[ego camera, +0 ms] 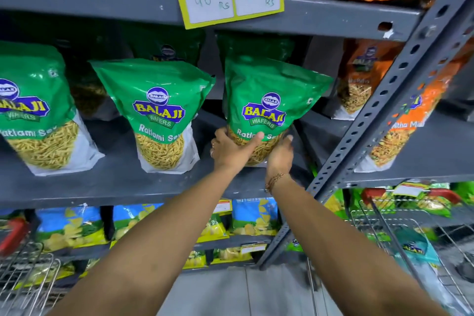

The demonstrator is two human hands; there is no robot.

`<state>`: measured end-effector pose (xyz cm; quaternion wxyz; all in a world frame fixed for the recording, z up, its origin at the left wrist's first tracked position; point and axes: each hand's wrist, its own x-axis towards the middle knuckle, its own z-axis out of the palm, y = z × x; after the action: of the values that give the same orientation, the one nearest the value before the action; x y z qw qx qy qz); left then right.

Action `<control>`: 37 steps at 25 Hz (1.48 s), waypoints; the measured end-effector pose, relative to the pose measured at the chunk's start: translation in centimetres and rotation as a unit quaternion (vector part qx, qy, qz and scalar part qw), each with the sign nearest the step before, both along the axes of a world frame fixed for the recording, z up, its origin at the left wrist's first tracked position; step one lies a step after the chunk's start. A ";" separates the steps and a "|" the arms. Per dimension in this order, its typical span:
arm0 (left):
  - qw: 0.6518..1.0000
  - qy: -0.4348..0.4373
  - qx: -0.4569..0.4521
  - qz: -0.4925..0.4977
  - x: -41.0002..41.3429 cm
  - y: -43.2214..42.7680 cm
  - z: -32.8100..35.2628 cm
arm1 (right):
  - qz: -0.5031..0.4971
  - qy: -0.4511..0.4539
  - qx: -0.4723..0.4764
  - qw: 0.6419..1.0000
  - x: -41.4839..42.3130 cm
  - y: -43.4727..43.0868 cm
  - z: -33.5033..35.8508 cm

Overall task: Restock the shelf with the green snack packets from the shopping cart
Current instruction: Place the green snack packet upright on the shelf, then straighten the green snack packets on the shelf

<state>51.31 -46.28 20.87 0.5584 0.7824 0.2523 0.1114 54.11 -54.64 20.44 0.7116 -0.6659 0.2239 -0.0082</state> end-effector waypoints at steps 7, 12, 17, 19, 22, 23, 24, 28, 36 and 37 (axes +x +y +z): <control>0.919 -0.283 -0.003 0.276 -10.4 14.2 0.5 | 0.248 -0.239 -0.041 0.938 -11.1 13.5 -0.4; 0.860 -0.278 -0.059 0.424 -11.9 34.3 2.8 | 0.287 -0.296 -0.064 0.909 -10.7 29.8 6.2; 0.935 -0.256 -0.084 0.230 -10.1 41.5 4.7 | 0.235 -0.220 0.023 0.946 -6.4 36.1 8.2; 0.937 -0.256 -0.065 0.230 -9.9 41.8 5.2 | 0.211 -0.227 0.091 0.946 -6.9 35.8 8.2; 0.940 -0.260 -0.093 0.198 -10.8 40.6 4.1 | 0.247 -0.214 0.088 0.941 -9.3 35.1 5.8; 0.956 -0.233 -0.094 0.152 -11.6 40.2 3.0 | 0.286 -0.200 0.057 0.935 -10.0 34.9 4.0; 0.971 -0.203 -0.086 0.098 -12.4 40.0 1.7 | 0.326 -0.184 0.022 0.927 -10.9 34.8 2.6; 0.988 -0.133 -0.064 0.039 -13.4 40.6 -1.7 | 0.346 -0.174 -0.049 0.921 -12.3 34.9 -1.0; 0.896 -0.298 0.319 0.080 -15.7 33.0 -4.9 | 0.065 -0.155 -0.030 0.985 -13.7 28.6 -2.4; 0.899 -0.306 0.311 -0.022 -15.2 31.0 -4.5 | 0.001 -0.125 -0.010 0.992 -13.4 27.0 -2.6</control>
<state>36.12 -15.31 16.40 0.3382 0.8489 0.0039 0.4062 40.71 -27.65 17.86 0.7272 -0.6671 0.1323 -0.0926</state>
